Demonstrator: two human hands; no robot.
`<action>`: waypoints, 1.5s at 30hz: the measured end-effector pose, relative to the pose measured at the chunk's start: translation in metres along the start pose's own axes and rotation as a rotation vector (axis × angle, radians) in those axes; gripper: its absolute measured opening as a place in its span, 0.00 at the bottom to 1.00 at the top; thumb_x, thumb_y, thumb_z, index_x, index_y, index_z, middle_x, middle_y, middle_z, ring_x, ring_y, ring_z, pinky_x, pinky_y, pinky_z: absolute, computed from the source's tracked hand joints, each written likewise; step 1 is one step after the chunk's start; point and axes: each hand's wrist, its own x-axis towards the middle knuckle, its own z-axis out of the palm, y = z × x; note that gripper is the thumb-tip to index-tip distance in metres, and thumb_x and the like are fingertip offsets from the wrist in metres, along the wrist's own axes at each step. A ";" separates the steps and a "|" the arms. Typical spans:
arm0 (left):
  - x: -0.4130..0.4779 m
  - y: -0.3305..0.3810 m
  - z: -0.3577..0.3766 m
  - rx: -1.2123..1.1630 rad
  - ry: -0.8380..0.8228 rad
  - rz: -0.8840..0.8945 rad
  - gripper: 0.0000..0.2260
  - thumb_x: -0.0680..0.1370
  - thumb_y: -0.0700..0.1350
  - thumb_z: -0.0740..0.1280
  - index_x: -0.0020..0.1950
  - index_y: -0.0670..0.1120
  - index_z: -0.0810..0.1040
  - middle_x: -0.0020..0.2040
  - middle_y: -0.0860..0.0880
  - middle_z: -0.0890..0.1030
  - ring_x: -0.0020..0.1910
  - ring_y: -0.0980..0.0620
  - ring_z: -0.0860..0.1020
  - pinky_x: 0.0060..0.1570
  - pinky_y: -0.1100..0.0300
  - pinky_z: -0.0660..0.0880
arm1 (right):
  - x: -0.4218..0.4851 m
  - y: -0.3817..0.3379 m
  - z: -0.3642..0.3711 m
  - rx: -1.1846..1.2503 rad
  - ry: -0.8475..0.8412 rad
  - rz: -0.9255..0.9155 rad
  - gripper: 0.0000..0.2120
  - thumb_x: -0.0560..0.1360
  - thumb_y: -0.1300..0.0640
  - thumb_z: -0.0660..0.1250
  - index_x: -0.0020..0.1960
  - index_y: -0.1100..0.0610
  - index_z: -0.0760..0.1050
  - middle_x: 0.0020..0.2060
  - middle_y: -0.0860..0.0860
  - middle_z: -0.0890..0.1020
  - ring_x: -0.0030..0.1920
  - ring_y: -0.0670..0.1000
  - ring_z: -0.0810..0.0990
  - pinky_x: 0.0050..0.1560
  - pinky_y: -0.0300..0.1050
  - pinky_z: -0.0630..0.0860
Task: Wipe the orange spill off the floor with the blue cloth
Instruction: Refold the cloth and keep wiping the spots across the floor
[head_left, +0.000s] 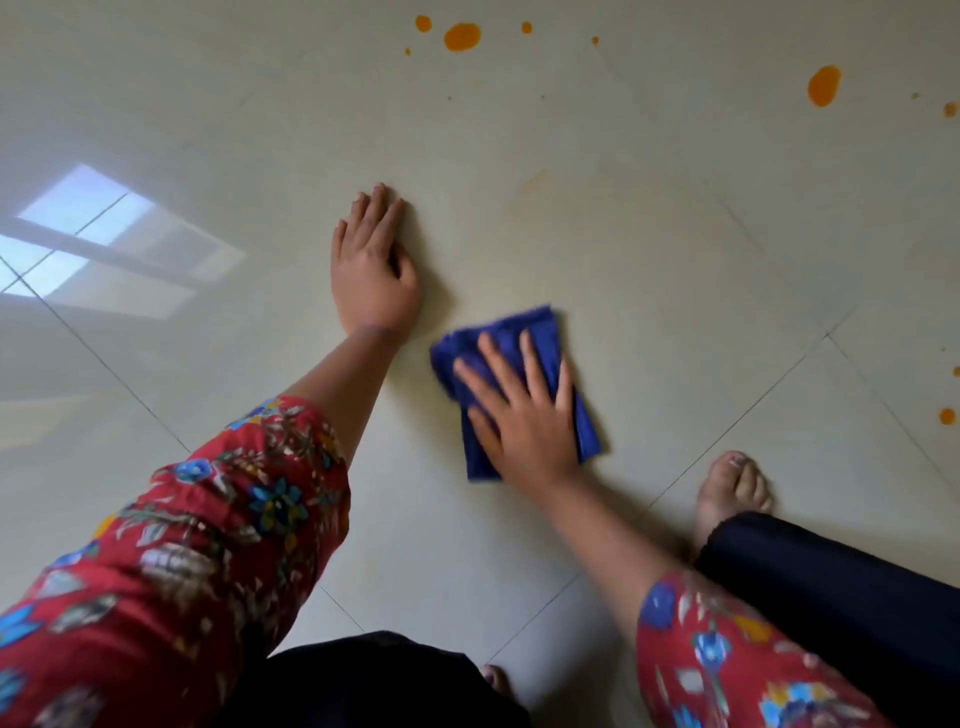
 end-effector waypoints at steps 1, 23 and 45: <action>0.000 0.000 0.000 0.001 0.000 0.001 0.25 0.74 0.38 0.57 0.71 0.48 0.72 0.75 0.50 0.68 0.76 0.49 0.61 0.75 0.60 0.50 | -0.021 0.003 0.000 -0.006 -0.024 -0.077 0.25 0.80 0.43 0.54 0.76 0.40 0.56 0.78 0.45 0.56 0.77 0.57 0.54 0.71 0.67 0.53; 0.023 0.004 -0.004 0.175 0.058 0.038 0.19 0.75 0.45 0.60 0.65 0.49 0.73 0.66 0.49 0.75 0.66 0.44 0.69 0.67 0.52 0.61 | 0.119 0.070 -0.022 0.070 0.091 0.339 0.25 0.79 0.45 0.48 0.75 0.45 0.62 0.76 0.46 0.62 0.75 0.54 0.62 0.71 0.59 0.58; 0.081 -0.022 -0.005 0.294 -0.037 -0.174 0.27 0.80 0.52 0.50 0.79 0.51 0.52 0.80 0.54 0.51 0.79 0.53 0.48 0.76 0.52 0.46 | 0.327 0.017 -0.034 -0.010 0.094 -0.304 0.25 0.79 0.45 0.48 0.75 0.46 0.63 0.75 0.47 0.64 0.75 0.53 0.62 0.72 0.57 0.60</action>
